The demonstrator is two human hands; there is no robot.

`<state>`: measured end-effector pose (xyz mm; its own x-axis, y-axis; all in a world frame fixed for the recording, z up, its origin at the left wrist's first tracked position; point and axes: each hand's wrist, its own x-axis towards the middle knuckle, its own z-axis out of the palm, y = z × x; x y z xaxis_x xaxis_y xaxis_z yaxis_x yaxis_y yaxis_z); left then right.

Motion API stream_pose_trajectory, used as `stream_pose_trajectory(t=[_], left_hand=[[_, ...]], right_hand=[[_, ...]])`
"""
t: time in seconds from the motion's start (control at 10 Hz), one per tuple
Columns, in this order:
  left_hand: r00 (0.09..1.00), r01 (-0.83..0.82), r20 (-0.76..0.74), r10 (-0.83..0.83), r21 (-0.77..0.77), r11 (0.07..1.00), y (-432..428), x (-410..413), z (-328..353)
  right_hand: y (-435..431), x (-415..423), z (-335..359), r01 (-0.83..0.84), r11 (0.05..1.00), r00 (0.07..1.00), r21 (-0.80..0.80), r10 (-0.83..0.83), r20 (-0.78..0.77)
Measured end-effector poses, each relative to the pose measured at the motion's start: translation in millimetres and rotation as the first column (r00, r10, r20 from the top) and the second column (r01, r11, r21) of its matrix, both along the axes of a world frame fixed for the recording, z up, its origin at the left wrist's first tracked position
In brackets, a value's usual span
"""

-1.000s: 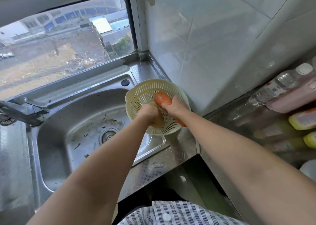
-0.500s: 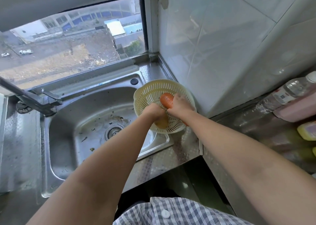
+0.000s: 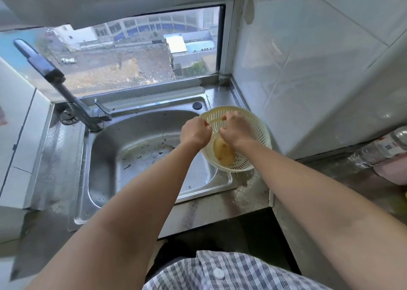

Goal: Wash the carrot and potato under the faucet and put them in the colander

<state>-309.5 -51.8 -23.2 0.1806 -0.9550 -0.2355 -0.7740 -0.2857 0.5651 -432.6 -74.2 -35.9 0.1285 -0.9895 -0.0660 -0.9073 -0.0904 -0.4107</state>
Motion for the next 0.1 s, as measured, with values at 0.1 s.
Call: stream_pose_trajectory(t=[0.1], left_hand=[[0.998,-0.051,0.03,0.05,0.024,0.998,4.7,26.3,6.2]], right_hand=[[-0.8,19.3,8.2,-0.07,0.997,0.993,0.036,0.067,0.094]])
